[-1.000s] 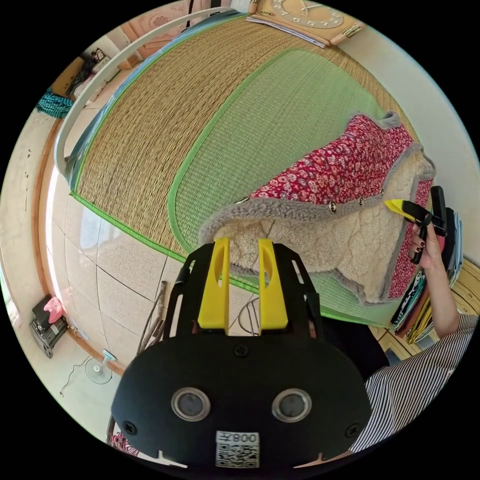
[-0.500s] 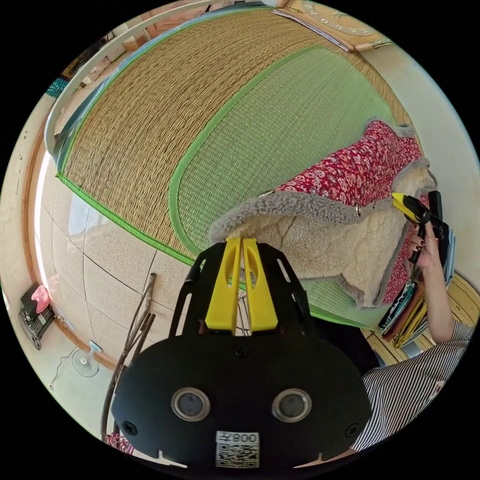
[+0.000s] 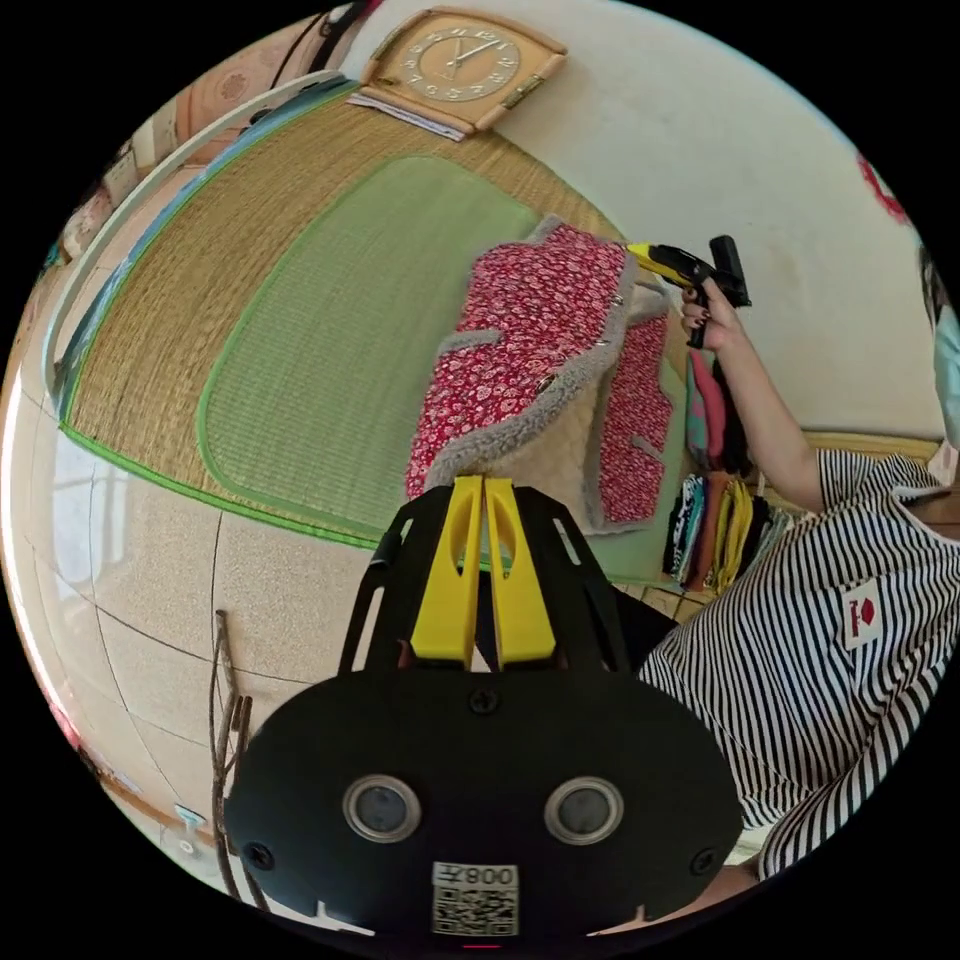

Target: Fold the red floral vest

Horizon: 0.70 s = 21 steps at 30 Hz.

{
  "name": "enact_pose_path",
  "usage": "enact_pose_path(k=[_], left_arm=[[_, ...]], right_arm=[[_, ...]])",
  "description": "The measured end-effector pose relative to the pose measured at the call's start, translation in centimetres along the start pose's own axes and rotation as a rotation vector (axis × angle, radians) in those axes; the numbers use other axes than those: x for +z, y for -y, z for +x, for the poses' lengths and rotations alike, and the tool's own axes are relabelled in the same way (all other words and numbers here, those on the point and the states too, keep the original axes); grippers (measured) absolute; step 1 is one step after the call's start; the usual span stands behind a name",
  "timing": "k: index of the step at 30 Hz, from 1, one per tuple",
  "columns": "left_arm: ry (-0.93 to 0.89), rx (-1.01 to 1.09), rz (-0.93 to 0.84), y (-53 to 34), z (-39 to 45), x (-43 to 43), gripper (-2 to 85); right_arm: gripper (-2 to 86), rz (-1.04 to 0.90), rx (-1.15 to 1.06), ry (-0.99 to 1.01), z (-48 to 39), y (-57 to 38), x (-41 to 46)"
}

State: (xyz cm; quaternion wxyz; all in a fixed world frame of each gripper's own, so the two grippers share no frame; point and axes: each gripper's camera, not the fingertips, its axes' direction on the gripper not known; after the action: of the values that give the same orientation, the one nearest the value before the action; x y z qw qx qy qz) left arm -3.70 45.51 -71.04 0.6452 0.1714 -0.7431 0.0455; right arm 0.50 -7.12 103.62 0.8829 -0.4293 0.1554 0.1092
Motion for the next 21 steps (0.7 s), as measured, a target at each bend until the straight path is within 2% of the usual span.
enact_pose_path(k=[5,10,13,21], left_arm=[[-0.269,0.205,-0.170,1.1,6.2,6.1,0.0],[-0.344,0.219,-0.257,2.7,7.9,12.6,0.0],[-0.338,0.212,-0.309,3.9,8.4,15.7,0.0],[-0.127,0.231,-0.392,6.1,11.0,18.9,0.2]], right_arm=[[0.7,-0.053,-0.091,-0.136,-2.4,0.5,-5.1],[0.1,-0.155,-0.059,-0.386,-1.6,-1.6,-6.1],[0.0,-0.199,0.018,-0.410,1.0,-3.3,-5.6],[0.0,-0.175,0.165,-0.391,6.6,-7.1,-5.5]])
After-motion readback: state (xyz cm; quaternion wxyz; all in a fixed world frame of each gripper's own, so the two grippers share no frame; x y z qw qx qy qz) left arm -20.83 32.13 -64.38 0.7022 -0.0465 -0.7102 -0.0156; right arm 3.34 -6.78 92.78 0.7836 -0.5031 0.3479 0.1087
